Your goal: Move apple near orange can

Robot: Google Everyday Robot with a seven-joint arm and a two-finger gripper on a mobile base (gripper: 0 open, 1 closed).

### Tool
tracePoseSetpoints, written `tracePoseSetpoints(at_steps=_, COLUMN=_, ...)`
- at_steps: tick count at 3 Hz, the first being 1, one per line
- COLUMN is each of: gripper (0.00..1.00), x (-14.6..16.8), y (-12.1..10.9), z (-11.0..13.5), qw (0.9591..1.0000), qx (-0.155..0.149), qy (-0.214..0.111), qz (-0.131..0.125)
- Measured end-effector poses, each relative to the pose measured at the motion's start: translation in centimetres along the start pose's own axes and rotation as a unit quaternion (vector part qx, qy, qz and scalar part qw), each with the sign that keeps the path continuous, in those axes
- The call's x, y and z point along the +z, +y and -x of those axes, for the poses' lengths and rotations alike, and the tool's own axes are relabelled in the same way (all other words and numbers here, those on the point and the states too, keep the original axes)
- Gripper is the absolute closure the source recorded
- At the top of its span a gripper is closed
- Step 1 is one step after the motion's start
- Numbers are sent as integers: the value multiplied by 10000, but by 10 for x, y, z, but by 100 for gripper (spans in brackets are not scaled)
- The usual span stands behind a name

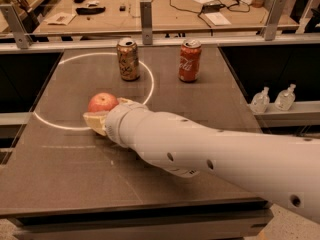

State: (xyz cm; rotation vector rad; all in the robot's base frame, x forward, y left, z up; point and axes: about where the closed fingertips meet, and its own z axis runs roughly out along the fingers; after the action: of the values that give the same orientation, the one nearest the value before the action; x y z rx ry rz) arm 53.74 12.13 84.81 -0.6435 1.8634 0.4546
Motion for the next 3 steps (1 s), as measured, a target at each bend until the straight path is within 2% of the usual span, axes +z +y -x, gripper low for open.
tracePoseSetpoints(at_steps=1, gripper=100, x=1, y=1, z=0, qw=10000, qx=21, qy=12, qz=8)
tracePoseSetpoints(at_steps=2, gripper=100, x=2, y=-8, z=-6, qw=9998, qx=-85, qy=-12, qz=-199)
tracePoseSetpoints(at_steps=3, gripper=100, x=14, y=-32, z=-5, qw=9979, qx=-213, qy=-105, qz=-608)
